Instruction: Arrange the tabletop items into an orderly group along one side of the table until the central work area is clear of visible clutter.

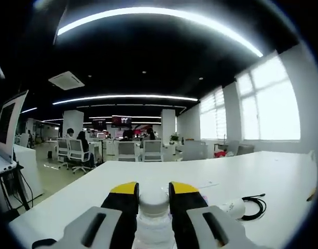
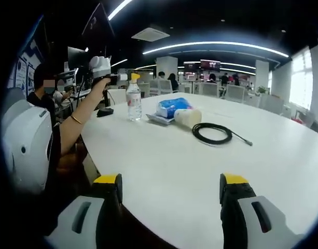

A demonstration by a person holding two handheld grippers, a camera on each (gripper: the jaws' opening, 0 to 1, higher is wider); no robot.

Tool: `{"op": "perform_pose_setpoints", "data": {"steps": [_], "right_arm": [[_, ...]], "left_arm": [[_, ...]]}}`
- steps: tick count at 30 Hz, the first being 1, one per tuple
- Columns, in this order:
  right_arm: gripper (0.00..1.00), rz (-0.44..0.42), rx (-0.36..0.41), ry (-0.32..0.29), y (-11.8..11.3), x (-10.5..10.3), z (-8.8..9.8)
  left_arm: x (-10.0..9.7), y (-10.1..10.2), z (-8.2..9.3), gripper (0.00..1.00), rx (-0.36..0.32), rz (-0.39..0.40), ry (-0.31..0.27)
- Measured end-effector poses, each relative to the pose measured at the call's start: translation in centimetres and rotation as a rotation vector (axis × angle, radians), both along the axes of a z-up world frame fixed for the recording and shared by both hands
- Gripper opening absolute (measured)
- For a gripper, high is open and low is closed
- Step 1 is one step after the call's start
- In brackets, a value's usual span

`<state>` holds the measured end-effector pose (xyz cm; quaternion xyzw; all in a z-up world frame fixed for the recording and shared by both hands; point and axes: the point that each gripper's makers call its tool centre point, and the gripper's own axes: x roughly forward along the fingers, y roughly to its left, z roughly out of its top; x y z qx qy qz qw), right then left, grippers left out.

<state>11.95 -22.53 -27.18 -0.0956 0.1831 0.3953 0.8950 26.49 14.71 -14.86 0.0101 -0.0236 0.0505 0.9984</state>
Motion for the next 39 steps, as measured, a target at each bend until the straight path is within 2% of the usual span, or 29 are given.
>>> {"op": "perform_pose_setpoints", "data": {"steps": [7, 11, 16, 18, 22, 23, 27, 32, 34, 39], "right_arm": [[0.74, -0.018, 0.008, 0.0, -0.7, 0.1, 0.0], [0.74, -0.023, 0.015, 0.005, -0.8, 0.0, -0.2], [0.74, -0.024, 0.015, 0.007, -0.9, -0.1, -0.3], [0.74, -0.022, 0.018, 0.009, -0.8, 0.0, -0.3], [0.74, -0.015, 0.014, 0.011, -0.7, -0.1, -0.5], [0.73, -0.014, 0.014, 0.013, -0.7, -0.1, -0.5], [0.73, -0.016, 0.017, 0.014, -0.8, 0.0, -0.6], [0.73, -0.02, 0.011, 0.016, -1.0, -0.1, -0.7], [0.73, -0.024, 0.016, 0.018, -1.1, 0.0, -0.7], [0.73, -0.022, 0.014, 0.021, -1.1, 0.0, -0.9]], "left_arm": [[0.0, 0.3, 0.1, 0.23, -0.012, 0.002, -0.022], [0.0, 0.3, -0.3, 0.3, -0.038, 0.003, -0.014], [0.0, 0.2, -0.4, 0.39, -0.037, 0.013, -0.022], [0.1, 0.1, -0.6, 0.45, -0.043, 0.017, -0.017], [0.2, 0.3, -1.2, 0.72, -0.058, 0.072, -0.005], [0.3, 0.1, -1.3, 0.75, -0.059, 0.068, -0.001], [0.6, -0.6, -1.9, 0.73, -0.035, 0.061, 0.02], [0.9, -0.4, -2.2, 0.7, -0.039, 0.061, 0.027], [0.9, -0.2, -1.8, 0.69, -0.047, 0.063, 0.01], [1.0, 0.2, -2.4, 0.62, -0.041, 0.069, 0.041]]}}
